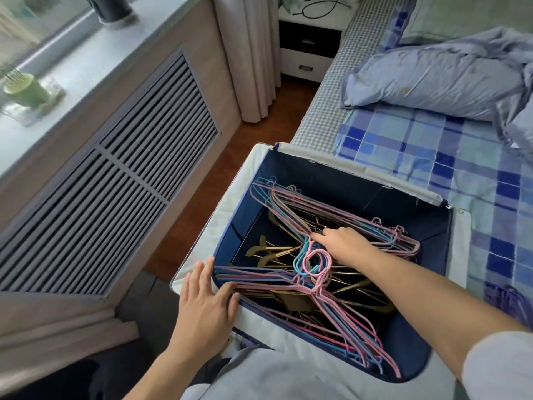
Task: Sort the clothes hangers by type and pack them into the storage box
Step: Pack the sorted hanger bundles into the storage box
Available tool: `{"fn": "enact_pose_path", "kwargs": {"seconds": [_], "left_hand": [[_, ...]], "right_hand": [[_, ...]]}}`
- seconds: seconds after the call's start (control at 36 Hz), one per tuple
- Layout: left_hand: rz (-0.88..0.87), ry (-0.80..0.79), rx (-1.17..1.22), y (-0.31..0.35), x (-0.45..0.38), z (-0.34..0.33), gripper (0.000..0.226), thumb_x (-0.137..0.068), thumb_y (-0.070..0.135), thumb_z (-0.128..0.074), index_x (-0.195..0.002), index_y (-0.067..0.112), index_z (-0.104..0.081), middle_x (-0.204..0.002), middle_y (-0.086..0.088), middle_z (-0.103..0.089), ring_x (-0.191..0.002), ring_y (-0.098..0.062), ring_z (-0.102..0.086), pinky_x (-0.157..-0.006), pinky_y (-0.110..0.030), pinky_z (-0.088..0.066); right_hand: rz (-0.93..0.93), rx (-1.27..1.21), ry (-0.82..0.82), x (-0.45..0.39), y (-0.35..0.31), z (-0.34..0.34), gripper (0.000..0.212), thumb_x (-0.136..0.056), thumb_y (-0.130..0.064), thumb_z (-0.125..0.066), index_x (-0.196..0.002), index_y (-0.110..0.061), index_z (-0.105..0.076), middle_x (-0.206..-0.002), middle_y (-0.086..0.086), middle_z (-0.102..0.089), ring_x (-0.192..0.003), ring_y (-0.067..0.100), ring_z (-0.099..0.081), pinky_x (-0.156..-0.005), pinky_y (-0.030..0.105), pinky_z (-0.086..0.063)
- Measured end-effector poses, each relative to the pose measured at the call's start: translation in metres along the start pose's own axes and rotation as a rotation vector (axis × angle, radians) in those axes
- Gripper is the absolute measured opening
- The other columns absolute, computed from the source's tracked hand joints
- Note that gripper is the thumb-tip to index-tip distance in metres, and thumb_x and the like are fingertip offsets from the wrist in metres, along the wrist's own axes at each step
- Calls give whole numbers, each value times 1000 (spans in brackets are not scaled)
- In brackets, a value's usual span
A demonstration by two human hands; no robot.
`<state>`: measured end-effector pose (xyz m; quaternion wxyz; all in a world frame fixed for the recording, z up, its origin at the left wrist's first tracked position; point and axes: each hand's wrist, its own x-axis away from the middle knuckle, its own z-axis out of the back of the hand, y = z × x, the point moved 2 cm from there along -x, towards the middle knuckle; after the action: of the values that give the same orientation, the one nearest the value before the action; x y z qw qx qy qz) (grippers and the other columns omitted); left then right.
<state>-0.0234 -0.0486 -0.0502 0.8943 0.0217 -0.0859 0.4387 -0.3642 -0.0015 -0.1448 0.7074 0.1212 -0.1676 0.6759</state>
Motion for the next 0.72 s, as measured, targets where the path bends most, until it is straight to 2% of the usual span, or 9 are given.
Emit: {"fn": "enact_pose_path", "kwargs": {"seconds": [0.08,0.22,0.36,0.42,0.5,0.56,0.64,0.67,0.72], "left_hand": [[2,-2,10,0,0,-1,66,-103,58,-11,-115,36,-72,-157,-21,-38,-145,-47,-33,-113,-62,-35],[-16,-67,5,-1,-1,0,61,-101,58,-15,-123,37,-67,-163,-20,-28,-151,-45,-22,-119,-57,-20],[-19,-108,-12,-3,-6,9,53,-100,57,-26,-117,35,-70,-160,-23,-34,-148,-47,-27,-117,-59,-26],[-36,-120,1,-5,-4,11,54,-101,57,-24,-116,35,-71,-159,-23,-34,-147,-48,-28,-117,-60,-24],[-43,-150,11,-8,-2,6,63,-99,58,-14,-120,35,-67,-162,-23,-27,-150,-48,-21,-120,-58,-16],[-57,-145,31,-9,-2,5,64,-99,57,-13,-118,32,-69,-161,-25,-28,-148,-49,-23,-118,-56,-15],[-105,-180,54,-10,-1,9,59,-102,55,-14,-126,31,-62,-165,-26,-15,-151,-48,-12,-119,-58,-14],[-117,-231,49,-11,-2,10,57,-103,55,-14,-133,31,-56,-167,-24,-6,-153,-46,-5,-121,-58,-10],[-162,-240,55,-17,1,12,55,-104,57,-15,-141,32,-47,-167,-23,3,-154,-45,2,-122,-56,-6]], "right_hand": [[-83,125,79,12,-5,-9,66,-98,-17,-55,-154,-26,-21,-121,7,-60,-102,27,-65,-76,38,-52],[-256,84,0,11,-8,-10,81,-95,-12,-59,-157,-29,-10,-125,11,-58,-113,29,-58,-86,39,-50],[-384,-126,-50,9,1,0,74,-95,-13,-59,-156,-29,-21,-139,9,-49,-129,31,-43,-104,44,-43],[-471,-220,45,25,-4,10,74,-92,-4,-57,-156,-24,-25,-143,8,-47,-132,29,-40,-108,44,-41],[-722,-410,180,50,-27,12,59,-93,-6,-52,-149,-16,-35,-144,9,-47,-132,30,-42,-109,44,-41],[-825,-570,93,65,-61,-1,63,-92,-12,-50,-151,-17,-27,-143,13,-48,-129,32,-47,-105,46,-43],[-692,-791,-298,79,-120,-22,89,-94,-13,-49,-157,-18,15,-119,19,-61,-100,32,-60,-85,37,-47],[-670,-797,-363,81,-129,-25,91,-94,-11,-47,-155,-20,20,-109,18,-61,-89,29,-59,-79,37,-47],[-713,-821,-328,88,-139,-22,86,-93,-7,-44,-157,-19,12,-107,16,-58,-84,27,-57,-72,35,-46]]}}
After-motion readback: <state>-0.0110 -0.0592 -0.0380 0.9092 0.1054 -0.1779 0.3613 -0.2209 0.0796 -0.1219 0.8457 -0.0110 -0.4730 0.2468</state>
